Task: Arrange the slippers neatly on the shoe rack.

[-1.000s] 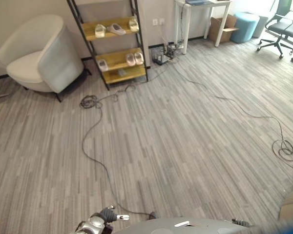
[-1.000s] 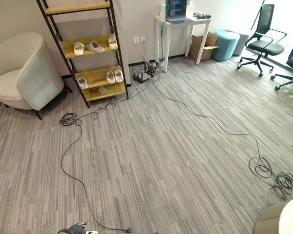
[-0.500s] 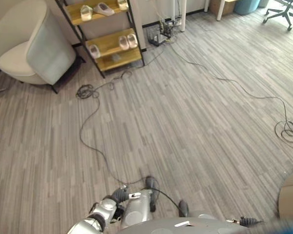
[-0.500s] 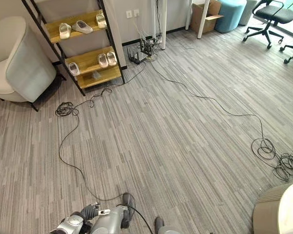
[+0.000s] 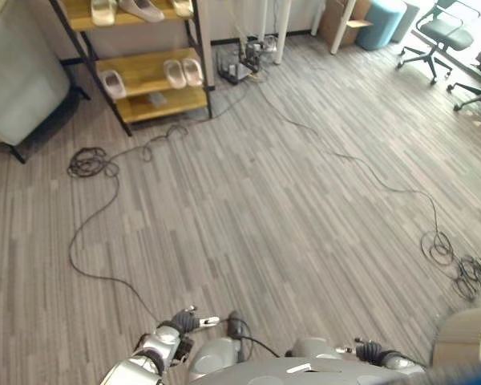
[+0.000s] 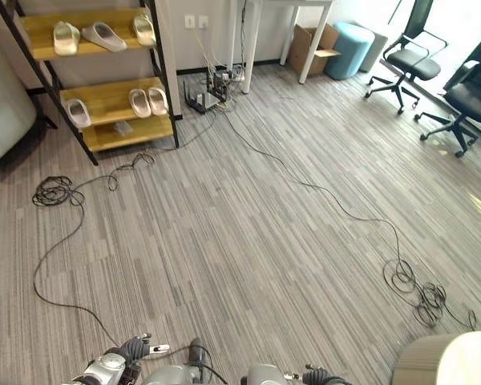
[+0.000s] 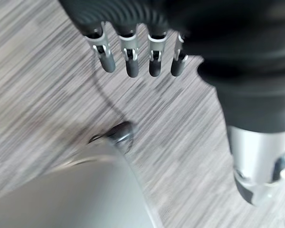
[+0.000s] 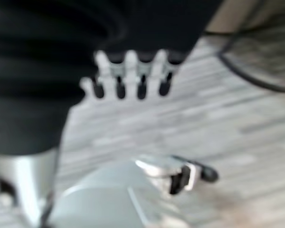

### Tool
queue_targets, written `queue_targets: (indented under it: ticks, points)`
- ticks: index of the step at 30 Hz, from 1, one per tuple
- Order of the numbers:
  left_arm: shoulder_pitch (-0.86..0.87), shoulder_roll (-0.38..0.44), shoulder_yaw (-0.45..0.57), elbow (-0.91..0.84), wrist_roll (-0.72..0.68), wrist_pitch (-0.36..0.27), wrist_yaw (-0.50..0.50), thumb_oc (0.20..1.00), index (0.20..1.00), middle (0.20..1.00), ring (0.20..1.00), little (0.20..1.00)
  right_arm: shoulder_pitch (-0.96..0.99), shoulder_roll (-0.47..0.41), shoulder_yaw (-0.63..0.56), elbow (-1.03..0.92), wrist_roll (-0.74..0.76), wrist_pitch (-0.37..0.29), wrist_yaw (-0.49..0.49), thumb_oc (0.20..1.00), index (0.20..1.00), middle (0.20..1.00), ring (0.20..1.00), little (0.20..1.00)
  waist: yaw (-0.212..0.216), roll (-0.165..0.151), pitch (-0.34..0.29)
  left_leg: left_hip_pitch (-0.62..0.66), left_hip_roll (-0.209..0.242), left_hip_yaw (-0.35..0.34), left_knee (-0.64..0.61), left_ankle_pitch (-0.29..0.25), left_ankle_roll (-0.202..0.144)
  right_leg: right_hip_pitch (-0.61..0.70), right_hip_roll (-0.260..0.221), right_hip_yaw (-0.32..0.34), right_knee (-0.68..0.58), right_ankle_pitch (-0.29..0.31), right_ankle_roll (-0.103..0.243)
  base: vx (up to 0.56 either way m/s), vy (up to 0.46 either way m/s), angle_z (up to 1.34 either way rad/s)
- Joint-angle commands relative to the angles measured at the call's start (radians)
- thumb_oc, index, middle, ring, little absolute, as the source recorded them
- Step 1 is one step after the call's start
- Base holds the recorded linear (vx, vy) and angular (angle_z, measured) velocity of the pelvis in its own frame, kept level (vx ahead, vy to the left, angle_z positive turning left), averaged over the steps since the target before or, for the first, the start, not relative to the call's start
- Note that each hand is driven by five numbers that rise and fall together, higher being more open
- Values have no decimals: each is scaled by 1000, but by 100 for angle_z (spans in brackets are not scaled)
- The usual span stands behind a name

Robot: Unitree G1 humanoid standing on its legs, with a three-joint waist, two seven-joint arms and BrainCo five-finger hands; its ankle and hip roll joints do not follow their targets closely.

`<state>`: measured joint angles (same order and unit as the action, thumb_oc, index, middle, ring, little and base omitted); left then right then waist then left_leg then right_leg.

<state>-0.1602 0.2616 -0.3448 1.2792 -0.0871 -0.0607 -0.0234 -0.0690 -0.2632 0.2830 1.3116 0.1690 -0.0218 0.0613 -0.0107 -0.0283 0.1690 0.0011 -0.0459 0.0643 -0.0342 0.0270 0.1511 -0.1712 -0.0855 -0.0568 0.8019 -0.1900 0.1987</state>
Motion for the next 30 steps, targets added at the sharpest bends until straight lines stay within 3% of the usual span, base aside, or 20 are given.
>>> queue_targets:
  ticks: [1,2,3,4,5,6,7,10,11,13,16,18,20,21,22,23,25,27,30]
  points:
    - [-29,10,16,7,3,-12,10,1000,1000,1000,1000,1000,-16,-32,13,-10,-47,-4,-3,1000,1000,1000,1000,1000,-29,44,26,1,4,-59,75,-108,-53,16,32,-43,-201,159,-32,386,10,34]
    - [-32,8,15,8,-3,-12,9,1000,1000,1000,1000,1000,-15,-31,15,-5,-48,-4,-1,1000,1000,1000,1000,1000,-38,47,32,15,2,-75,80,-118,-56,-5,34,-38,-234,126,-45,473,-111,44]
    - [-36,5,13,14,-10,-14,6,1000,1000,1000,1000,1000,-6,-33,14,11,-44,2,4,1000,1000,1000,1000,1000,-58,41,42,49,-11,-121,94,-154,-70,-25,28,22,-396,91,-62,467,-194,55]
    - [-41,1,12,24,-6,-17,8,1000,1000,1000,1000,1000,-2,-35,11,23,-40,7,7,1000,1000,1000,1000,1000,-67,34,46,66,-15,-144,96,-175,-79,-39,5,62,-503,112,-61,363,-183,70]
    - [-41,1,12,24,-6,-17,8,1000,1000,1000,1000,1000,-2,-35,11,23,-40,7,8,1000,1000,1000,1000,1000,-67,35,47,67,-15,-144,96,-175,-79,-38,5,62,-504,112,-61,342,-198,95]
    - [-34,-12,9,40,2,-22,5,1000,1000,1000,1000,1000,10,-34,12,39,-41,15,17,1000,1000,1000,1000,1000,-79,34,50,100,-12,-174,91,-205,-96,-59,-42,103,-651,165,-49,311,-189,93]
    - [-26,-18,11,52,3,-23,5,1000,1000,1000,1000,1000,15,-32,12,44,-44,17,21,1000,1000,1000,1000,1000,-82,35,52,114,-7,-188,91,-217,-101,-75,-61,108,-686,188,-44,418,-271,96]
    - [20,-24,103,105,-87,-5,-13,1000,1000,1000,1000,1000,40,-17,26,59,-92,31,38,1000,1000,1000,1000,1000,-71,26,46,164,8,-236,86,-249,-120,-93,-89,63,-720,223,-34,268,-241,64]
    - [21,-23,103,105,-87,-5,-13,1000,1000,1000,1000,1000,40,-17,27,59,-92,31,38,1000,1000,1000,1000,1000,-73,27,47,165,9,-238,86,-250,-120,-91,-88,61,-720,222,-35,216,-264,46]
    - [64,-39,148,124,-148,-2,-17,1000,1000,1000,1000,1000,61,-11,32,61,-111,35,39,1000,1000,1000,1000,1000,-52,6,12,183,15,-310,85,-265,-139,-39,-81,82,-718,236,-39,282,-370,67]
    - [97,-50,179,150,-206,5,-25,1000,1000,1000,1000,1000,64,-22,5,71,-63,27,42,1000,1000,1000,1000,1000,-43,9,-25,194,93,-350,99,-266,-178,-27,-31,72,-663,192,-63,278,-406,110]
    - [110,-56,187,162,-235,12,-33,1000,1000,1000,1000,1000,58,-31,-2,75,-44,23,36,1000,1000,1000,1000,1000,-35,12,-39,169,141,-368,175,-234,-205,0,8,56,-645,148,-95,220,-393,14]
    - [113,-60,188,157,-251,17,-38,1000,1000,1000,1000,1000,44,-37,4,69,-37,17,30,1000,1000,1000,1000,1000,-18,10,-36,93,164,-360,332,-131,-222,56,36,36,-654,113,-128,178,-385,23]
    - [111,-57,189,150,-254,17,-38,1000,1000,1000,1000,1000,39,-39,8,64,-29,13,27,1000,1000,1000,1000,1000,-4,-5,-19,19,167,-354,461,-50,-216,84,35,29,-662,103,-142,121,-367,29]
    - [108,-53,190,139,-264,13,-36,1000,1000,1000,1000,1000,35,-44,17,57,-21,11,27,1000,1000,1000,1000,1000,5,-19,1,-51,164,-334,569,-11,-196,114,33,19,-670,96,-157,75,-421,34]
    - [101,-46,188,125,-270,11,-33,1000,1000,1000,1000,1000,29,-48,26,50,-14,10,26,1000,1000,1000,1000,1000,15,-32,21,-98,177,-283,662,-5,-177,147,38,-2,-685,93,-177,69,-408,21]
    - [94,-41,177,100,-267,6,-31,1000,1000,1000,1000,1000,20,-53,41,39,-21,11,22,1000,1000,1000,1000,1000,33,-44,35,-153,195,-174,716,-15,-171,191,47,-25,-700,75,-192,122,-343,10]
    - [91,-37,176,94,-253,0,-27,1000,1000,1000,1000,1000,12,-57,56,34,-41,11,23,1000,1000,1000,1000,1000,52,-39,38,-203,176,-84,647,-58,-176,232,58,-51,-706,45,-195,213,-189,38]
    - [103,-28,187,99,-236,0,-25,1000,1000,1000,1000,1000,10,-52,70,35,-56,10,26,1000,1000,1000,1000,1000,90,-37,33,-258,117,6,493,-78,-175,281,75,-64,-722,13,-186,321,-120,33]
